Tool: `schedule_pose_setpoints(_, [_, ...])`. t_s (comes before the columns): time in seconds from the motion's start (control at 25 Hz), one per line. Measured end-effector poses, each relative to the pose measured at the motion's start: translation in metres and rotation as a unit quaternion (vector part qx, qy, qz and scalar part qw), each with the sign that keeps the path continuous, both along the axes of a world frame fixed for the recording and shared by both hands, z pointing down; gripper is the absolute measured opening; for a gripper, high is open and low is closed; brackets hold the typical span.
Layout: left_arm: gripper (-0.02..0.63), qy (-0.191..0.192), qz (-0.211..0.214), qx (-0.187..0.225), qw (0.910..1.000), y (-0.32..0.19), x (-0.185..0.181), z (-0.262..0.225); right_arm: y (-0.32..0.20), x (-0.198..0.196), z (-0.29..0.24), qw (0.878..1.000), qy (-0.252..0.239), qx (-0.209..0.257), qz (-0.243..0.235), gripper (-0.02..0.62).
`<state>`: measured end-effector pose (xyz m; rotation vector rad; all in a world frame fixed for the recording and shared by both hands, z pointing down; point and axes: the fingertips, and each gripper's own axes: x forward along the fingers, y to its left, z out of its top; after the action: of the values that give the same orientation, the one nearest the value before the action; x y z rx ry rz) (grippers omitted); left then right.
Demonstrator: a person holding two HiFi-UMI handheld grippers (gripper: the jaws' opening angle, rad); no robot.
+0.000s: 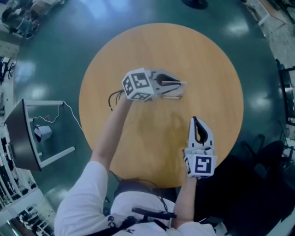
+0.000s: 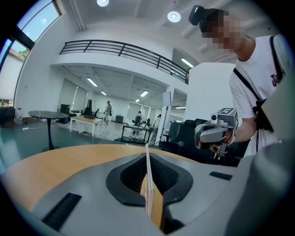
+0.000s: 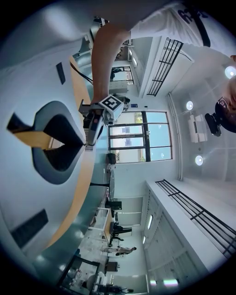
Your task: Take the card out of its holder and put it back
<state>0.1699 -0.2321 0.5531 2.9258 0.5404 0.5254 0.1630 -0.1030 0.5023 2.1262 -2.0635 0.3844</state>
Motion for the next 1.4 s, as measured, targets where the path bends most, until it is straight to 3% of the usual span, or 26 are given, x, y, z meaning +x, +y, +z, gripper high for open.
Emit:
schedule_pose_setpoints(0.48, [0.026,0.005,-0.095,0.035,0.9948,-0.028,-0.015,-0.063,-0.003,0.005,-0.029,1.000,0.007,-0.003,-0.008,0.023])
schedule_pose_setpoints(0.76, [0.026,-0.019,-0.198,0.063,0.9780,-0.040,-0.040,-0.095,-0.021,0.005,-0.055,1.000,0.015,0.001,-0.019,0.023])
schedule_pose_setpoints(0.88, [0.026,-0.026,-0.246,0.073,0.9661,-0.047,-0.055,-0.111,-0.035,0.006,-0.056,0.999,0.028,-0.018,-0.023,0.023])
schedule_pose_setpoints(1.04, [0.026,-0.028,-0.306,0.070,0.9491,-0.035,-0.076,-0.129,-0.038,0.000,-0.072,1.000,0.019,-0.002,-0.023,0.023])
schedule_pose_setpoints(1.4, [0.026,-0.006,-0.443,0.107,0.8902,-0.010,-0.111,-0.166,-0.040,-0.011,-0.110,0.999,0.018,0.037,-0.017,0.023])
